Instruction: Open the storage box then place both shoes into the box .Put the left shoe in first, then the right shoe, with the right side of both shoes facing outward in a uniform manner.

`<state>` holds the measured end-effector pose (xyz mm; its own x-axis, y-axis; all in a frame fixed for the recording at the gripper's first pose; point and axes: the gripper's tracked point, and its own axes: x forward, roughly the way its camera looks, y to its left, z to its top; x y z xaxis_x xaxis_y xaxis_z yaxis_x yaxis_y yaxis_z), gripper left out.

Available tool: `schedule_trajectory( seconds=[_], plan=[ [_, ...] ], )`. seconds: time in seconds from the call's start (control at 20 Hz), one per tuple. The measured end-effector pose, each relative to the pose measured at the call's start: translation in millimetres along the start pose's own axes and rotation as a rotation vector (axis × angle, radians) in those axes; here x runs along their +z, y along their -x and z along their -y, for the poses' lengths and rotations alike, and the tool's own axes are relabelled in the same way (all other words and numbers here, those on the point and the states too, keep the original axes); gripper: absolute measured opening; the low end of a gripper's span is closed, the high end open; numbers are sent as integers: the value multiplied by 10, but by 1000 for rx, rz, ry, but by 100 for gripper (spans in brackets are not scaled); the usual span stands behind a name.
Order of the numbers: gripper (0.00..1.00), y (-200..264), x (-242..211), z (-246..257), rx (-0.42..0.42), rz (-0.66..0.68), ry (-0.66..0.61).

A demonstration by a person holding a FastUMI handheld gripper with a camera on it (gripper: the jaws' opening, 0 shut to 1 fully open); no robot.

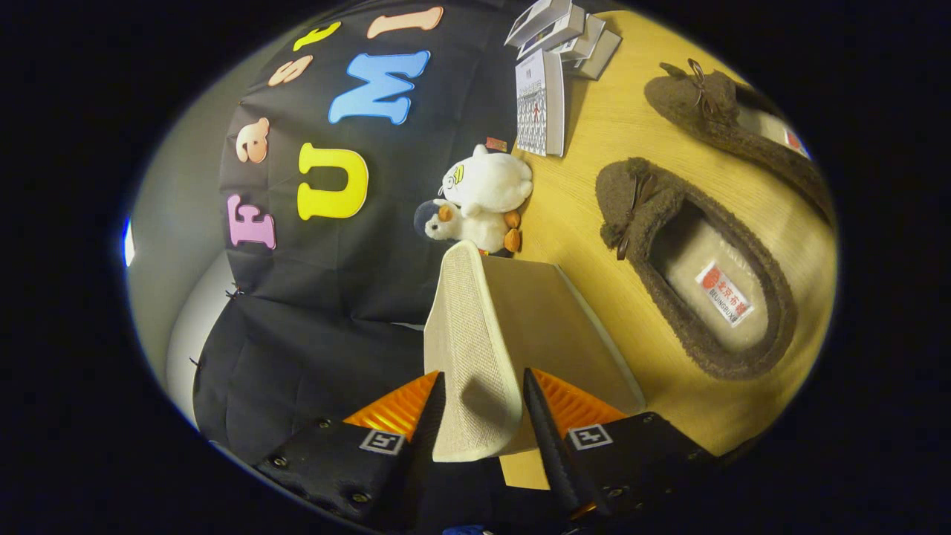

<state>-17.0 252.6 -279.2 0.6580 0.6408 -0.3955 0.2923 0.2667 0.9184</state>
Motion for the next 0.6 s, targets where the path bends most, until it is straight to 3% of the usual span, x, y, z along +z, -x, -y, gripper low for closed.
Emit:
schedule_trajectory(
  seconds=[0.1, 0.25, 0.3, 0.5, 0.6],
  plan=[
    [38, 10, -28, -29, 8, -15, -8],
    [38, 161, 97, -44, 14, 0, 2],
    [13, -86, 153, -73, 7, 16, -12],
    [10, 69, -11, -280, 24, -29, 86],
    [4, 102, -28, -438, 37, -39, 149]
  ],
)
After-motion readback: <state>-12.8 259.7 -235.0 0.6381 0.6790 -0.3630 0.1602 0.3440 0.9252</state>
